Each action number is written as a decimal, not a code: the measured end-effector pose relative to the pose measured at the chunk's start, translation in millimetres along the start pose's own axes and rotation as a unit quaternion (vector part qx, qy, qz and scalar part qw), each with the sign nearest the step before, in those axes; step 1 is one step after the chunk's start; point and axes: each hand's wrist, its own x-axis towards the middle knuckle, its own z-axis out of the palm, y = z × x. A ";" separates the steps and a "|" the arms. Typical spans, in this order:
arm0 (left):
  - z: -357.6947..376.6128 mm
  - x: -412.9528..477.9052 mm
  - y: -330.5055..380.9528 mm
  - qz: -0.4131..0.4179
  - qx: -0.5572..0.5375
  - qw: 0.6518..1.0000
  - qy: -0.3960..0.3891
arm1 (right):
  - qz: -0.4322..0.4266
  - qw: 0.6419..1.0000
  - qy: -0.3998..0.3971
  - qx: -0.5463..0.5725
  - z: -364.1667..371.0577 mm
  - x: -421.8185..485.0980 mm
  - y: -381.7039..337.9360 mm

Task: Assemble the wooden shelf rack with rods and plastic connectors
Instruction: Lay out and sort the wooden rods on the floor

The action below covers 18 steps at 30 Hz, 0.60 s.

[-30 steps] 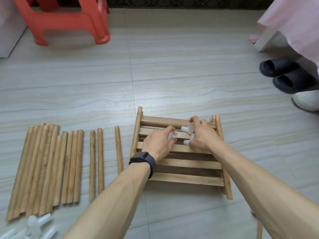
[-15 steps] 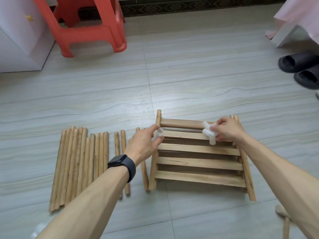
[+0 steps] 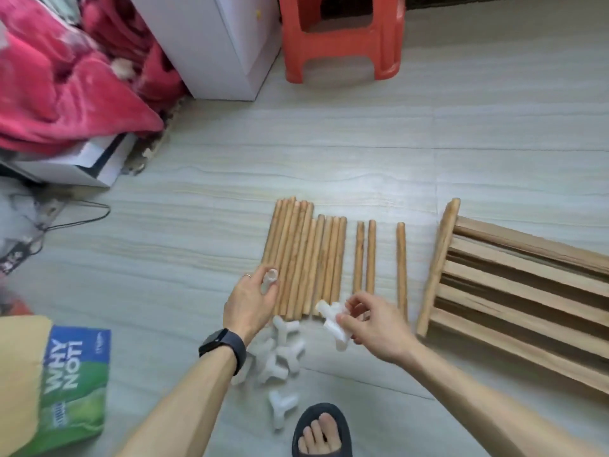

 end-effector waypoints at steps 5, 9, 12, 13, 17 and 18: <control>-8.2 -24.2 -99.1 -0.144 -0.003 0.990 -0.008 | 0.008 0.990 0.031 -0.141 81.9 0.4 20.2; 2.2 -27.8 -125.7 -0.212 -0.024 0.975 -0.068 | 0.060 0.995 0.046 -0.067 113.1 -4.5 32.1; 11.4 -32.6 -124.0 -0.219 -0.055 0.969 -0.100 | 0.067 0.997 -0.034 -0.017 130.8 -9.2 34.6; 13.7 -33.9 -121.3 -0.213 -0.054 0.971 -0.096 | 0.072 0.995 -0.063 0.009 133.6 -9.9 34.5; 21.2 -37.9 -105.6 -0.180 -0.016 0.980 -0.082 | 0.121 0.988 -0.002 0.101 128.3 -9.6 36.1; 22.7 -38.8 -101.8 -0.171 0.000 0.982 -0.079 | 0.138 0.984 0.028 0.110 125.6 -10.0 37.4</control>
